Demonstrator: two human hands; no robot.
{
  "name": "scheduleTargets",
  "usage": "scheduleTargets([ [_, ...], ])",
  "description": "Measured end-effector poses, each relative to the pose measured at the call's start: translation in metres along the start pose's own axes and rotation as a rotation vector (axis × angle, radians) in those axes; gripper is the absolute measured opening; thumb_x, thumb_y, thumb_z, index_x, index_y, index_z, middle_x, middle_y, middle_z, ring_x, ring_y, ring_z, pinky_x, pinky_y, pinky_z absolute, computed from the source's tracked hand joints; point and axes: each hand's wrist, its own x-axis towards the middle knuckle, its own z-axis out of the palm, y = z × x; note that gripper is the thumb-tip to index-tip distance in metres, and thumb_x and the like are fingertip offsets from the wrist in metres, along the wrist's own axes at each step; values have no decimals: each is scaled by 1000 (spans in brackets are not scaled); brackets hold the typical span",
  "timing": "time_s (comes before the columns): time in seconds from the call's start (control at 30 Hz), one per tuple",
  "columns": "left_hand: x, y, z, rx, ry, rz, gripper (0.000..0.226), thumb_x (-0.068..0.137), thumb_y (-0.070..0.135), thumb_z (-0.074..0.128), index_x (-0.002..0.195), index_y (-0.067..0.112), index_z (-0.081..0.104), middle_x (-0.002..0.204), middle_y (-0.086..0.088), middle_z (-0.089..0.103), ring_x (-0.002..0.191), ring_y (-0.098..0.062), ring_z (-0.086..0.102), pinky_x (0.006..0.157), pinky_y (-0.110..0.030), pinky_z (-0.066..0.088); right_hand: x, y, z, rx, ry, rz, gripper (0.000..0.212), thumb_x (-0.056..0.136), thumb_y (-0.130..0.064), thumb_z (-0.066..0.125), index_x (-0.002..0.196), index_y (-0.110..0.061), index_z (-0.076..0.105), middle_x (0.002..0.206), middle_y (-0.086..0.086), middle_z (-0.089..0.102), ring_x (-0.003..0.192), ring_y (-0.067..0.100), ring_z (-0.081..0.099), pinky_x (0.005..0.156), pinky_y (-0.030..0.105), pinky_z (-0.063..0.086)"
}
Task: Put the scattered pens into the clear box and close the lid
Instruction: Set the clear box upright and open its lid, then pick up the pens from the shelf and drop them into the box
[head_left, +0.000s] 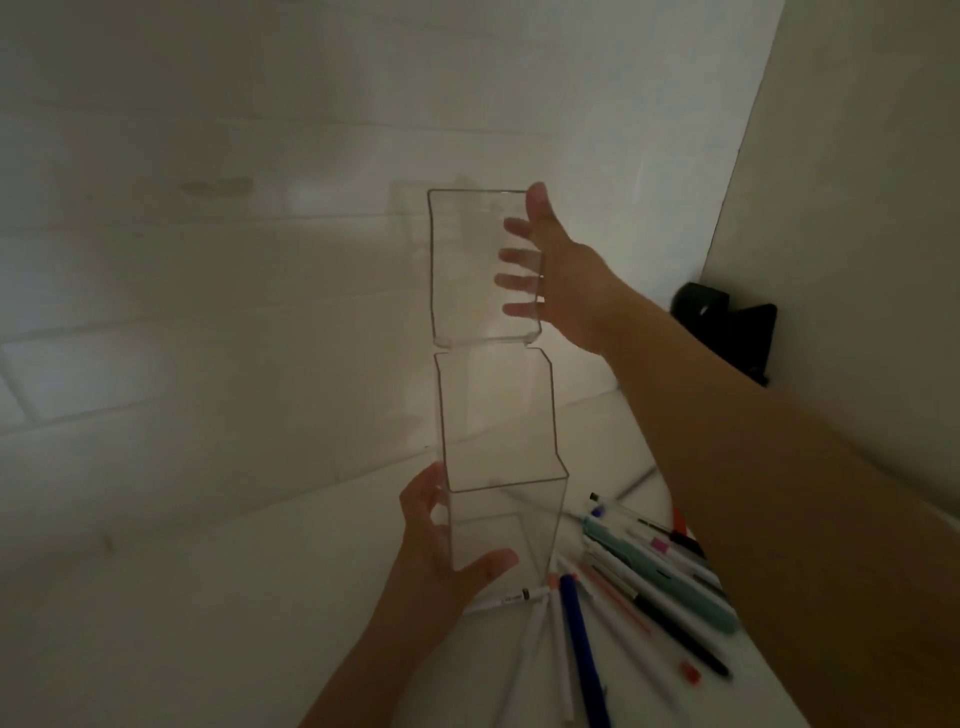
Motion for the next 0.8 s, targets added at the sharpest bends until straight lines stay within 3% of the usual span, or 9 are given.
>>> scheduleTargets([
  [0.1,-2,6,-4,72,-15,-56,93,55,36,84,113,58,15,133,4,39,111,7,50,94,-19,46,-22,7,-11,-19,52,-178,58,89,-49,44,141,-28,27,140,0,42,127,18,43,103,40,41],
  [0.17,-4,8,-8,173,-39,-125,106,52,46,82,129,44,10,142,-3,31,128,-12,39,108,-39,38,-51,14,-22,-213,139,-263,60,85,-44,56,138,-32,30,136,-5,43,120,10,46,95,26,43],
  [0.27,-16,12,-19,396,-77,-271,111,59,49,76,141,19,8,150,-6,23,136,-22,28,114,-40,27,-105,46,-40,-454,186,-198,40,85,-34,59,123,-31,48,117,-8,55,97,-5,53,77,11,42],
  [0.33,-31,22,-24,678,-149,-317,116,46,82,55,136,16,27,142,-6,38,128,-23,38,109,-36,33,-143,77,-45,-556,127,-64,17,86,-28,59,100,-37,57,98,-7,64,78,-10,57,63,7,48],
  [0.4,-48,32,-20,889,-245,-299,132,21,100,15,124,21,41,127,0,47,116,-20,42,100,-32,39,-175,107,-43,-743,59,86,12,87,-29,57,91,-40,59,91,-11,64,73,-6,58,65,7,48],
  [0.47,-62,40,-8,1019,-294,-273,116,32,98,22,120,25,40,122,3,45,113,-18,41,95,-32,40,-195,128,-36,-894,6,186,18,88,-33,55,104,-32,62,94,-14,61,77,-3,53,71,9,44],
  [0.57,-75,50,13,1140,-349,-245,63,71,66,51,116,25,38,119,3,43,112,-17,41,92,-32,42,-209,142,-19,-990,-39,263,35,89,-38,52,122,-30,52,119,-9,56,97,4,51,91,19,42],
  [0.67,-81,56,29,1231,-333,-180,32,86,37,44,112,19,40,119,-1,47,108,-19,49,88,-32,46,-209,153,-3,-1142,-99,301,39,93,-25,45,132,-21,41,137,1,45,122,17,45,104,30,38],
  [0.8,-80,53,40,1314,-321,-167,25,91,17,33,115,14,38,121,-6,50,106,-24,55,86,-35,45,-204,159,8,-1230,-118,354,33,91,-9,46,124,-11,45,129,10,51,114,24,54,98,34,47],
])
